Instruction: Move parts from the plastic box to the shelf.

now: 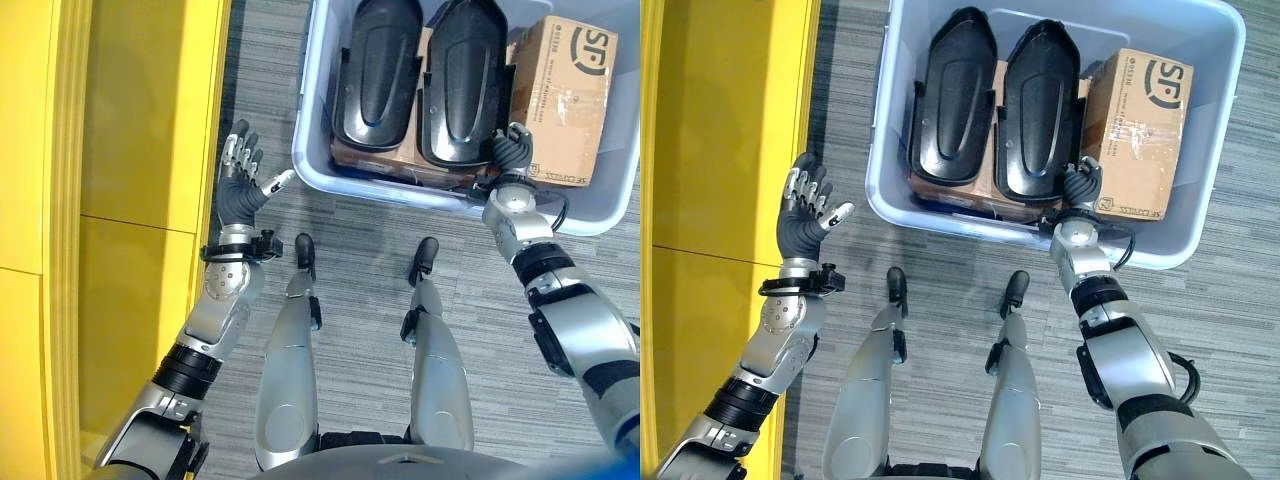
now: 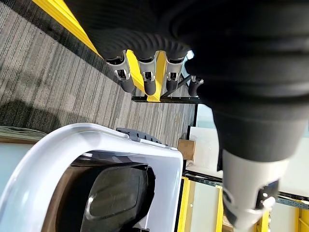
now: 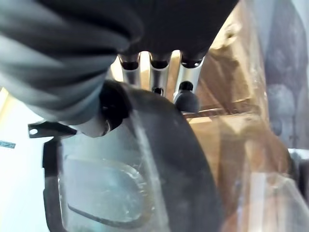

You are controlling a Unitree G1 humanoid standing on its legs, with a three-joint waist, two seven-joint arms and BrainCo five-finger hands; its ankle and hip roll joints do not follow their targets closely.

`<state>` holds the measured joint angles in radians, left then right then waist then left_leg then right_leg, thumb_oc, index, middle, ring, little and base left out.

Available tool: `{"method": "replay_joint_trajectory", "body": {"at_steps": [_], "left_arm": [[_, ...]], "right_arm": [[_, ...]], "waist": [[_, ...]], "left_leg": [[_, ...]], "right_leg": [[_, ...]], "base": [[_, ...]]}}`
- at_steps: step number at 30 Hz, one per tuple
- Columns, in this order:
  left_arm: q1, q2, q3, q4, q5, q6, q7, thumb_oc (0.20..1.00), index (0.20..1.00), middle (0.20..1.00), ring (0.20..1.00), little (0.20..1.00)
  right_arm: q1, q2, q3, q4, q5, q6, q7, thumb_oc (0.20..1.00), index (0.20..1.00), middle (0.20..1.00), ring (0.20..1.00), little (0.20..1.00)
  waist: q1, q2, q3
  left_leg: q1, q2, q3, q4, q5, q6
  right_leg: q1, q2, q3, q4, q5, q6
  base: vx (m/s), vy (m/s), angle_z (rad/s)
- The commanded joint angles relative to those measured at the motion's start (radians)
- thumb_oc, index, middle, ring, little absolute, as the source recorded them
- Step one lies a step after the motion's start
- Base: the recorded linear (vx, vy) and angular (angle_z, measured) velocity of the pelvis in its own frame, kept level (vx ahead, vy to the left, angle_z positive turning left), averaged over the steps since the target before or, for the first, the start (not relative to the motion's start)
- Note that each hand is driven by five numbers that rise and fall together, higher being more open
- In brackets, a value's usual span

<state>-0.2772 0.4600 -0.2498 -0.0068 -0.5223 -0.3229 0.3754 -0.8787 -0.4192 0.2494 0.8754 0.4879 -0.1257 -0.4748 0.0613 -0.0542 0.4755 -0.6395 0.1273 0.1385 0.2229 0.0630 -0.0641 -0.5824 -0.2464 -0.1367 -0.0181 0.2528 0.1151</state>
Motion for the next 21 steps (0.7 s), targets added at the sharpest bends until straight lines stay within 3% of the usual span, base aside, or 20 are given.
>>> {"method": "replay_joint_trajectory", "body": {"at_steps": [1, 10, 21], "left_arm": [[0.084, 0.032, 0.055, -0.099, -0.003, -0.048, -0.020, 1.000, 1.000, 1.000, 1.000, 1.000], [0.136, 0.036, 0.093, -0.099, 0.006, -0.026, -0.043, 1.000, 1.000, 1.000, 1.000, 1.000], [0.254, 0.029, 0.166, -0.096, 0.009, 0.007, -0.119, 1.000, 1.000, 1.000, 1.000, 1.000]], "right_arm": [[0.062, -0.017, -0.019, -0.173, 0.007, -0.089, 0.004, 0.200, 0.200, 0.200, 0.200, 0.200], [0.237, -0.003, -0.076, -0.436, -0.004, -0.113, 0.033, 0.200, 0.200, 0.200, 0.200, 0.200], [0.580, 0.026, -0.113, -0.756, -0.022, -0.116, 0.179, 0.200, 0.200, 0.200, 0.200, 0.200]], "waist": [[0.007, 0.007, -0.031], [-0.008, -0.005, -0.071], [-0.025, -0.026, -0.157]], "left_leg": [[0.070, 0.032, -0.087, -0.078, 0.005, -0.009], [0.117, 0.038, -0.089, -0.085, 0.007, -0.012], [0.263, 0.072, -0.102, -0.108, 0.006, -0.023]], "right_leg": [[0.124, -0.047, 0.036, 0.119, -0.109, 0.056], [0.171, -0.046, 0.037, 0.120, -0.126, 0.054], [0.307, -0.040, 0.029, 0.122, -0.175, 0.055]], "base": [[0.01, -0.003, -0.11], [0.00, -0.002, -0.03], [0.05, -0.029, -0.03]]}}
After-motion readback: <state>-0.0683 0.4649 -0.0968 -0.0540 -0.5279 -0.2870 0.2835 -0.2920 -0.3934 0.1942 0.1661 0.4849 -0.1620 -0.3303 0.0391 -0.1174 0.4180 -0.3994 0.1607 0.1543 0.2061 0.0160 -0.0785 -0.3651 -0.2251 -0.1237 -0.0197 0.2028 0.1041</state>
